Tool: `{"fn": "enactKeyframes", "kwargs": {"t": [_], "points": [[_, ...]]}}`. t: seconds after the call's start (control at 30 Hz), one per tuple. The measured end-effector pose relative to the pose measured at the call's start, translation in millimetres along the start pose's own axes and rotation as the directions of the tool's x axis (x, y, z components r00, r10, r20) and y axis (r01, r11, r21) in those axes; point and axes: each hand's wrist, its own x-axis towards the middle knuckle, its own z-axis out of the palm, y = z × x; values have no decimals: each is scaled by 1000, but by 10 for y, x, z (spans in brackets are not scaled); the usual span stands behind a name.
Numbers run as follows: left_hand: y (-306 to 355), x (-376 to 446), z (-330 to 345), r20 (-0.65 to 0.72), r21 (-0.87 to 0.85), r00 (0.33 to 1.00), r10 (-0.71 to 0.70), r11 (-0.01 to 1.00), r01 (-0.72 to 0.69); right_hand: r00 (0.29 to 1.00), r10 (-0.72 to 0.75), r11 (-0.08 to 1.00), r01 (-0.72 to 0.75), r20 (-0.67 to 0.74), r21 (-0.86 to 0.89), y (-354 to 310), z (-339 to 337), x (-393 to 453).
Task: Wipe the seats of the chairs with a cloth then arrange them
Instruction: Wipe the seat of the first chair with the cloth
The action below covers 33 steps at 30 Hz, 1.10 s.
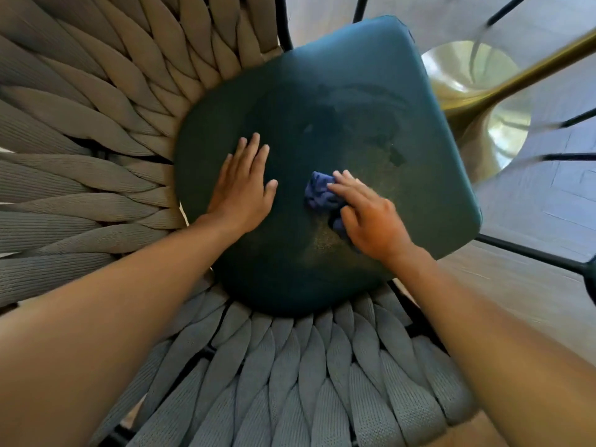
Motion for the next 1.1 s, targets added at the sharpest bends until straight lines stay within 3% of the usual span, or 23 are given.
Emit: {"fn": "enactKeyframes", "kwargs": {"t": [0.1,0.17,0.27,0.37,0.43,0.57,0.63,0.7,0.77,0.83,0.9,0.97,1.03,1.1], "points": [[98,-8,-10,-1,-27,1000,-25,999,25,927,145,986,-104,-346,134,-60,-447,140],[173,-9,12,2,-35,1000,-3,999,3,866,226,970,-158,-445,186,-115,-630,233],[268,-6,79,-7,-22,1000,9,1000,-9,930,263,963,-239,-257,122,-107,-503,296],[299,10,130,-22,-17,1000,-15,1000,15,976,196,946,-215,-98,-245,142,-151,366],[280,10,147,-25,-10,1000,-12,1000,11,965,213,903,-255,-154,-345,257,31,490],[219,10,161,-25,2,1000,12,1000,-12,915,231,872,-345,-330,-348,106,380,611],[192,8,151,-19,4,999,29,1000,-29,955,126,908,-220,-268,-358,57,489,467],[166,7,122,-6,9,999,48,999,-48,994,-64,933,30,-84,-359,83,477,235],[134,4,80,6,7,998,67,998,-67,967,-235,905,256,101,-339,194,346,68],[95,2,33,15,8,996,91,996,-91,953,-284,911,302,102,-281,296,164,39],[35,-2,4,16,29,995,103,994,-103,980,-173,972,153,-102,-179,347,-34,156],[-39,0,6,-5,34,996,93,995,-93,950,0,996,-26,-311,-81,348,-233,406],[-100,-6,22,-22,19,997,74,997,-74,917,139,984,-171,-373,-55,282,-299,766],[-136,-22,36,-29,18,997,78,997,-77,922,206,959,-257,-328,-122,193,-136,1116]]}}
